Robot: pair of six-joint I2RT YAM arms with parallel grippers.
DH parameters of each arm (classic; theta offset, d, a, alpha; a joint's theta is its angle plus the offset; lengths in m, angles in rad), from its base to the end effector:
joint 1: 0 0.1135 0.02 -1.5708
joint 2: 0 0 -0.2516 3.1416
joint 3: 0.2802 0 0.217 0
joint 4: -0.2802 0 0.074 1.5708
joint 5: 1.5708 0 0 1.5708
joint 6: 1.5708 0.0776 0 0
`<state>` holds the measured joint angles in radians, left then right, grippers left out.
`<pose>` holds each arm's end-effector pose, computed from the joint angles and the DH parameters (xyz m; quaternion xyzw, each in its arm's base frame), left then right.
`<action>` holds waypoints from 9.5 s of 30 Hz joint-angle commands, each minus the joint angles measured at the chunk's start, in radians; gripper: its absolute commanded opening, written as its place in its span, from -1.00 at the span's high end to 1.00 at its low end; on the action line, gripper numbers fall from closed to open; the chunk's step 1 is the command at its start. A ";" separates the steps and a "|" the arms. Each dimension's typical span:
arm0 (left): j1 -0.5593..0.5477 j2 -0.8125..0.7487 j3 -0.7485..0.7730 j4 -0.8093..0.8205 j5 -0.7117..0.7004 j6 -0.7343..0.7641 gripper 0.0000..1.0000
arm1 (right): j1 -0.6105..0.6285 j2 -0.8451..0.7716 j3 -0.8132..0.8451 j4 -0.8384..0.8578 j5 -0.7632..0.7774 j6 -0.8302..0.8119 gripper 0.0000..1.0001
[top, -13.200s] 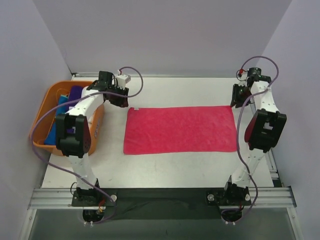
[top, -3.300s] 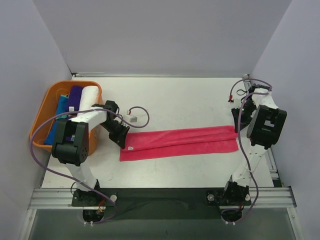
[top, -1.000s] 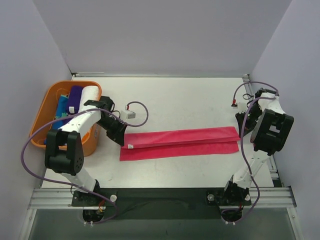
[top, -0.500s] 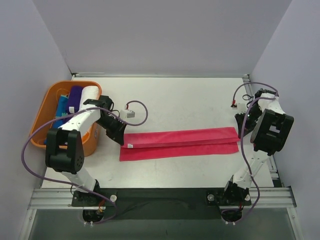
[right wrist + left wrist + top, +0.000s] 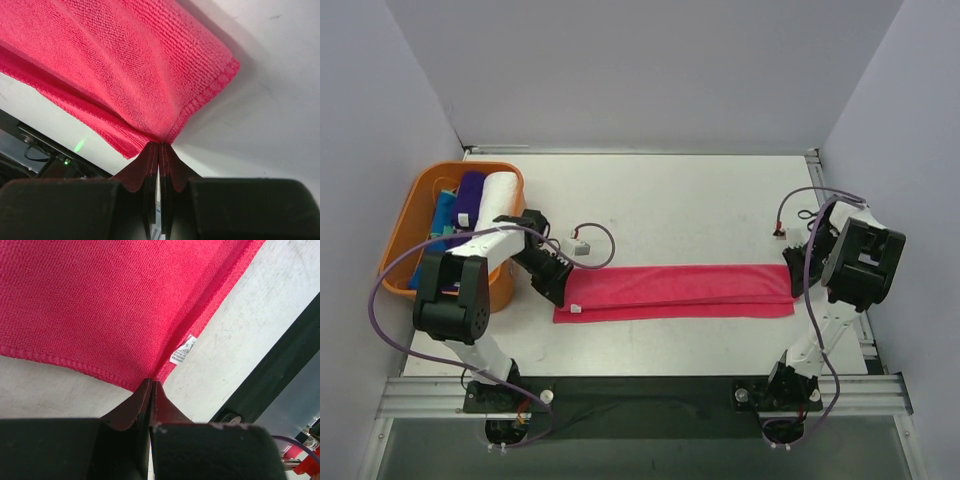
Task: Roll the towels
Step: Fold the towel
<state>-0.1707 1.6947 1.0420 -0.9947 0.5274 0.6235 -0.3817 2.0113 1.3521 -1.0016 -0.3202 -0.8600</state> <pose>0.2323 -0.0797 0.1436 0.3639 0.8935 -0.2621 0.0224 0.3020 -0.0949 0.1137 -0.2266 0.9598 0.1554 0.0565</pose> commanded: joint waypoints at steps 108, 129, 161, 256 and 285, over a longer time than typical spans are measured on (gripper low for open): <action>-0.197 0.175 0.266 -0.015 -0.118 0.335 -0.18 | 0.227 -0.112 -0.016 0.192 0.242 -0.224 0.02; -0.170 0.119 0.283 -0.007 -0.147 0.321 1.00 | 0.227 -0.109 0.019 0.201 0.294 -0.226 1.00; -0.171 0.073 0.147 -0.079 -0.127 0.338 0.18 | 0.225 -0.140 -0.057 0.127 0.213 -0.205 0.05; -0.124 -0.001 0.159 0.307 -0.014 -0.294 -0.21 | 0.076 0.126 0.582 -0.091 -0.019 0.501 1.00; -0.079 0.083 0.087 0.380 0.000 -0.482 -0.44 | 0.624 0.056 0.349 0.078 -0.367 0.809 1.00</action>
<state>-0.2543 1.7683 1.1454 -0.6640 0.5171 0.1738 0.2054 2.0586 1.6947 -0.9325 -0.6430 -0.1204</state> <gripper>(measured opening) 0.723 0.065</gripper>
